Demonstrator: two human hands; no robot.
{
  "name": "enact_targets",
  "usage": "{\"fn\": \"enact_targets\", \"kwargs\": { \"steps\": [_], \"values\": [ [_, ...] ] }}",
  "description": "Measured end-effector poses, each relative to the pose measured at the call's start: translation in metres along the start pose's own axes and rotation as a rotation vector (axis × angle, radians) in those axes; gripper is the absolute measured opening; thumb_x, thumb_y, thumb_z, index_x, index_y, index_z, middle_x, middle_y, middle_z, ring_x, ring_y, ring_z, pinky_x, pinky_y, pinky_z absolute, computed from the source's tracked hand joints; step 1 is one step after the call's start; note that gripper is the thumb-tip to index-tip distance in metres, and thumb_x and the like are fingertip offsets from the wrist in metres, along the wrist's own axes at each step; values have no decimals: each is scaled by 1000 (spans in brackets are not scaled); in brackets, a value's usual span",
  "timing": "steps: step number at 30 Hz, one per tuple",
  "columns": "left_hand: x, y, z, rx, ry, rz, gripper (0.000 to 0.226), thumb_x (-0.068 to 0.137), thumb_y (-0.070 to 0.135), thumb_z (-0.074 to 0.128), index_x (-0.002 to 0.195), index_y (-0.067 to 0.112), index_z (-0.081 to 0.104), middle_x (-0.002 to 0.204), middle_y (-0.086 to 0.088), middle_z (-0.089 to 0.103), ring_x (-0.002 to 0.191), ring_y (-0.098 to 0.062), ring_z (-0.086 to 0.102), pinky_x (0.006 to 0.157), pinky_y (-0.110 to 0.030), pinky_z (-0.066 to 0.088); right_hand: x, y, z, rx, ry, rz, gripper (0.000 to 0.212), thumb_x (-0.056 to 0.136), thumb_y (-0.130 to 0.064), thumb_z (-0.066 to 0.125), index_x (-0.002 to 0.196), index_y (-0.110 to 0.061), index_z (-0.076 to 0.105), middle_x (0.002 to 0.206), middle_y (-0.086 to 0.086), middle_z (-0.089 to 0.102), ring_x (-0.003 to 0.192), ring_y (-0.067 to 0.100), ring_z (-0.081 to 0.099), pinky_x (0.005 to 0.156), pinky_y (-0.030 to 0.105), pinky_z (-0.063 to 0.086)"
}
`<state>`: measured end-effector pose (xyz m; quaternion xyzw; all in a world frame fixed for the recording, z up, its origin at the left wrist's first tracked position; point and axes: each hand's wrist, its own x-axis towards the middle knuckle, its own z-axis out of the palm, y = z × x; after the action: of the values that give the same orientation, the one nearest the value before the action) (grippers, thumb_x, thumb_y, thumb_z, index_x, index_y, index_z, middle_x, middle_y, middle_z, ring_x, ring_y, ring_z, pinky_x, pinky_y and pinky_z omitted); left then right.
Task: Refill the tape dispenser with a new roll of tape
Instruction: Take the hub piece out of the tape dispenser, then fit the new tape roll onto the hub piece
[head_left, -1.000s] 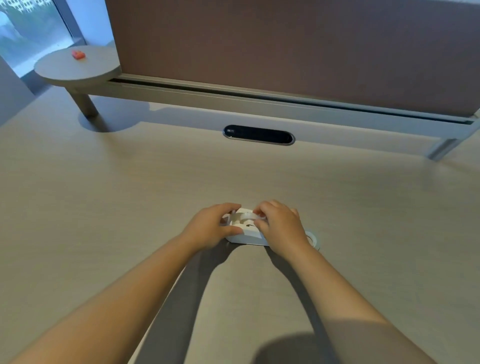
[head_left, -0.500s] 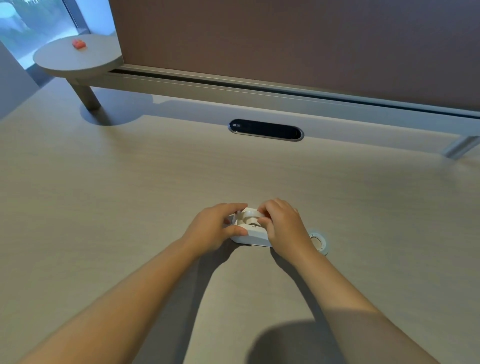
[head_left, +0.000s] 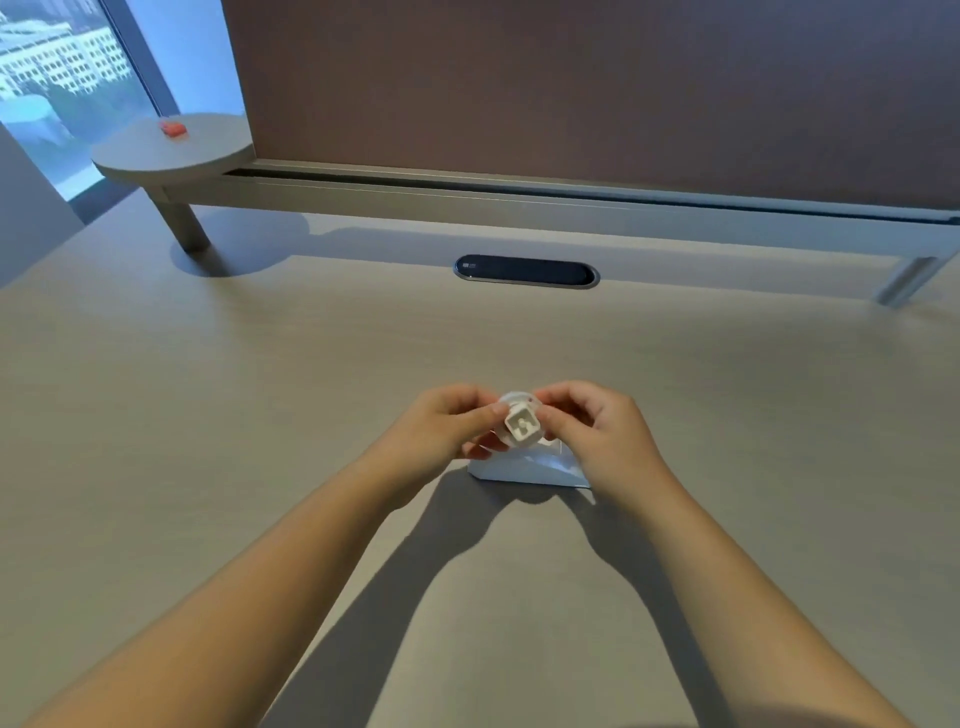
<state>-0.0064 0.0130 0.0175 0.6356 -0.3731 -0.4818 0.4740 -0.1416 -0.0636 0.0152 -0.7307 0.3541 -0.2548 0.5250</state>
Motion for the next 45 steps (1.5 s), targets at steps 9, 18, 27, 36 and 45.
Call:
{"fn": "enact_targets", "kwargs": {
  "steps": [9,18,27,36,45],
  "values": [
    [-35,-51,22,-214,53,60,14,81,15,56,69,8,59,68,-7,61,63,-15,59,58,-17,53,-66,31,33,-346,192,-322,20,78,-18,67,95,-11,60,80,-9,49,72,0,48,63,9,40],
    [-68,-70,45,-108,65,146,18,82,15,55,71,3,61,67,-9,61,60,-14,57,54,-14,52,-110,35,38,-540,235,-352,15,84,-21,60,88,-6,59,82,1,54,74,17,52,60,16,38],
    [-41,-82,73,223,286,152,18,84,17,53,89,2,61,70,-8,59,64,-20,58,60,-25,54,-113,64,3,-328,300,-207,6,87,-15,55,92,-17,55,85,-1,57,67,5,52,55,4,42],
    [-25,-89,82,743,409,255,20,84,19,51,97,5,59,105,-15,63,94,-28,54,74,-29,37,-107,96,-27,-303,360,-82,15,84,-14,58,97,-9,62,89,5,60,71,9,53,59,8,41],
    [-5,-63,114,851,255,502,26,85,16,50,107,6,59,114,-15,59,104,-28,53,83,-26,36,-95,111,-53,-222,498,47,13,80,-17,62,86,-25,53,94,3,62,82,21,58,77,41,50]
  ]
}}
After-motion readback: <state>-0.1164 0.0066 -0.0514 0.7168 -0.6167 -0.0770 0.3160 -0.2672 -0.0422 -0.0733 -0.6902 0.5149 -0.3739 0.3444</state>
